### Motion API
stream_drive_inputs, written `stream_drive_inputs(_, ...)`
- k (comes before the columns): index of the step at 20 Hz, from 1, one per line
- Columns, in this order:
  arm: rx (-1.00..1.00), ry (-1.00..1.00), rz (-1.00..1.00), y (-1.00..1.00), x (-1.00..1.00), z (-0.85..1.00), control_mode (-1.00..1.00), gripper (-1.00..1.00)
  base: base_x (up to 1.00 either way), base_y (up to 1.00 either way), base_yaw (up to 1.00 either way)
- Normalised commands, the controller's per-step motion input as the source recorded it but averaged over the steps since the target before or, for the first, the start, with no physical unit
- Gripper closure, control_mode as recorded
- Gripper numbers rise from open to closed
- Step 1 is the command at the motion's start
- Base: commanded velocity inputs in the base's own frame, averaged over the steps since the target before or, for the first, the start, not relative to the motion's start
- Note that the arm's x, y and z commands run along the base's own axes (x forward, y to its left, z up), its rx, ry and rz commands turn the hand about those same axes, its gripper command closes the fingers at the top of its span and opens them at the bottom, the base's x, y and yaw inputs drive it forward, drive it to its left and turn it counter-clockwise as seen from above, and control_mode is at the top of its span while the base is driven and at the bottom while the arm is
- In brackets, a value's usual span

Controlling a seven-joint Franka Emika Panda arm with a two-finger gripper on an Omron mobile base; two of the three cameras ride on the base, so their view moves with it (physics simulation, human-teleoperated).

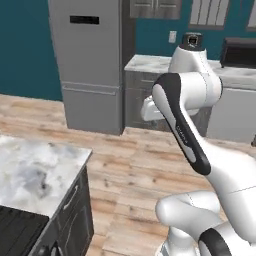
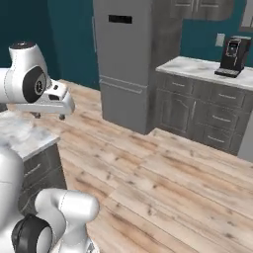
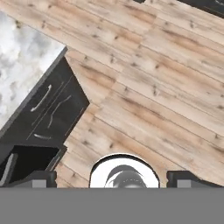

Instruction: Open the cabinet and move the ladle to the pot. Then close the cabinet.

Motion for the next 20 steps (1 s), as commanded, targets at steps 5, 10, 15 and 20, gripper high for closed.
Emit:
stream_drive_inputs(5,0.0,0.0,0.0,0.0,0.0,0.0,1.0,-1.0,0.0,-0.19,-0.9)
stream_drive_inputs(10,0.0,0.0,0.0,0.0,0.0,0.0,1.0,-1.0,0.0,-0.21,-0.88)
stream_drive_inputs(15,0.0,0.0,0.0,0.0,0.0,0.0,1.0,-1.0,0.0,-0.23,-0.87)
stream_drive_inputs(20,0.0,0.0,0.0,0.0,0.0,0.0,1.0,-1.0,0.0,-0.29,-0.86)
